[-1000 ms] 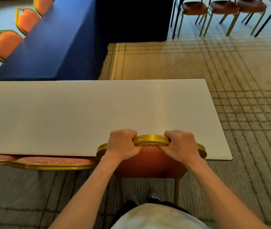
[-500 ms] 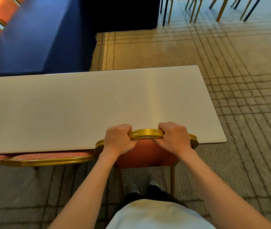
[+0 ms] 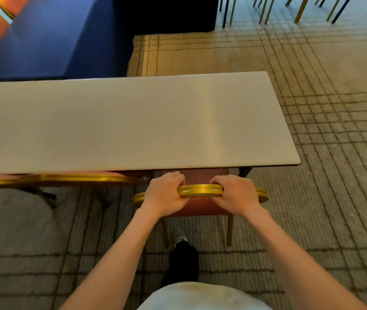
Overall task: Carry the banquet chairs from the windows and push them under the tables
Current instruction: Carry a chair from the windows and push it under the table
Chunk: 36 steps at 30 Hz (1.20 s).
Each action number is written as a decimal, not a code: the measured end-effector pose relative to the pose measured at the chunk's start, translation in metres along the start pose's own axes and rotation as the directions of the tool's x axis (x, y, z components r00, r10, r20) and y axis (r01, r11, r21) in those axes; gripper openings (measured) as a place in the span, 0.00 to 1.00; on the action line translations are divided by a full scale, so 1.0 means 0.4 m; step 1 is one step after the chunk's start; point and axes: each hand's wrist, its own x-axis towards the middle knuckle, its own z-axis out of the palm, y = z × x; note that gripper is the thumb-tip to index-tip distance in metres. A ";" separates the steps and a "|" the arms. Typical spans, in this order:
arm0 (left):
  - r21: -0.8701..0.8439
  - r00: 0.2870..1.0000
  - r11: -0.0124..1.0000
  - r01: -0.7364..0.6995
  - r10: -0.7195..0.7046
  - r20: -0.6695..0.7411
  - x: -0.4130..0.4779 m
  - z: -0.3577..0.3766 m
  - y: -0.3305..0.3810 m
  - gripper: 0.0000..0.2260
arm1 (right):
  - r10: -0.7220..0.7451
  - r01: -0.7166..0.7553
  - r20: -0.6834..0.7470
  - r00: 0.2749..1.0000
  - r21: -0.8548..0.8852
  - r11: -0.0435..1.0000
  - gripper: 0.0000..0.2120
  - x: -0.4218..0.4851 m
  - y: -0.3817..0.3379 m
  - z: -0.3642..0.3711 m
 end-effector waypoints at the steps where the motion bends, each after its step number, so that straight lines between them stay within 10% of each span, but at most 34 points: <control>1: -0.006 0.999 1.000 0.017 -0.017 0.037 -0.038 0.017 0.003 0.13 | 0.005 -0.005 0.057 0.998 0.000 1.000 0.18 -0.033 -0.010 0.009; 19: 0.069 0.909 0.984 0.162 -0.176 0.378 -0.463 0.265 0.098 0.26 | 0.068 -0.080 0.222 0.973 0.043 0.996 0.20 -0.514 -0.125 0.183; 36: -0.247 0.918 0.886 0.393 -0.363 0.158 -0.592 0.331 0.170 0.21 | 0.302 -0.318 0.121 0.946 0.543 0.777 0.17 -0.676 -0.140 0.208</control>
